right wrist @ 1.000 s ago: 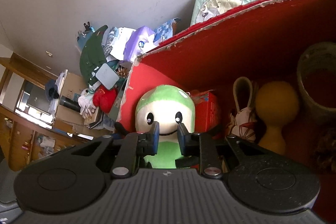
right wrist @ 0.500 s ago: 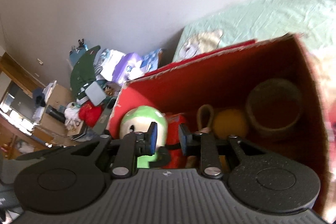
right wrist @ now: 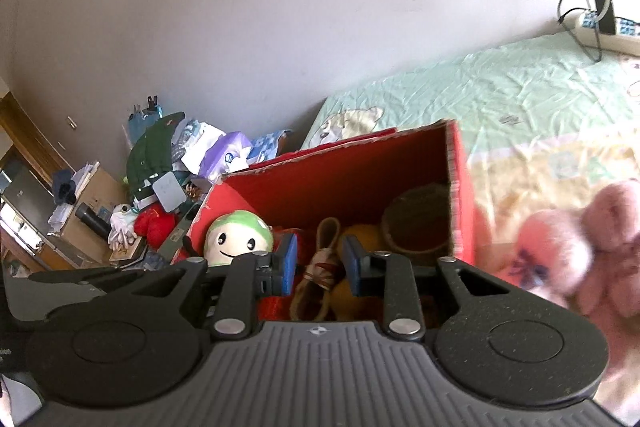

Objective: Organize objects
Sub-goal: 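Open the right gripper to release the green plush in the box, then move the right gripper to the yellow tiger plush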

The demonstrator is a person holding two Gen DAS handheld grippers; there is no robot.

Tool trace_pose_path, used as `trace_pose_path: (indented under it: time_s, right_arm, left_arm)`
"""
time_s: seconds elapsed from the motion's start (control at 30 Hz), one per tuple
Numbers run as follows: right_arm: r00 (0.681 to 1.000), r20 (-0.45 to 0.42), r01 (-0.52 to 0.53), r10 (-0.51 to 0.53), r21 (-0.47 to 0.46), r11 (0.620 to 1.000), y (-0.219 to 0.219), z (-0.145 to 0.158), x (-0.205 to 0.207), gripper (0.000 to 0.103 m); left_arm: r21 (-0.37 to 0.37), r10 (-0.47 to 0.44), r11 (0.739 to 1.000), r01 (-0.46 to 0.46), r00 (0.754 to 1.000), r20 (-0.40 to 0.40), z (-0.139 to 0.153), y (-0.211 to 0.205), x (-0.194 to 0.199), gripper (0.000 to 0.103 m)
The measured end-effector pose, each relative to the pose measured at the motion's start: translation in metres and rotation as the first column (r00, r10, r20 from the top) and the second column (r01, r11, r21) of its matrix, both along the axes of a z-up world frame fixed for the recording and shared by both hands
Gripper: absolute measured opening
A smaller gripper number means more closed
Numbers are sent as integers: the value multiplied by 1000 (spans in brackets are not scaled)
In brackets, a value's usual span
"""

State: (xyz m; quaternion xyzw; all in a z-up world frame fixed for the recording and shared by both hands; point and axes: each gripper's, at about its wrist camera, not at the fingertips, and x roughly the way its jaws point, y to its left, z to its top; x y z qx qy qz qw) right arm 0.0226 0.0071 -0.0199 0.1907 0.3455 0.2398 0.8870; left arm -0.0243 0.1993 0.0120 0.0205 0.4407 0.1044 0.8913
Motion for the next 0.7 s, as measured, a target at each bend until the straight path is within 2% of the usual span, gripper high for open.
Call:
trace_pose_path:
  time_s: [0.4,0.7]
  right_arm:
    - [996,47,74,-74,5,997,-92,10,-31,29]
    - [978,61,202,-201,-12,979,-181,4,-54,29]
  left_arm:
    - [22,-102,995,101,994,32,16,-104,-2,66]
    - [6,-247,969,247,969,28,11,-199,5,66]
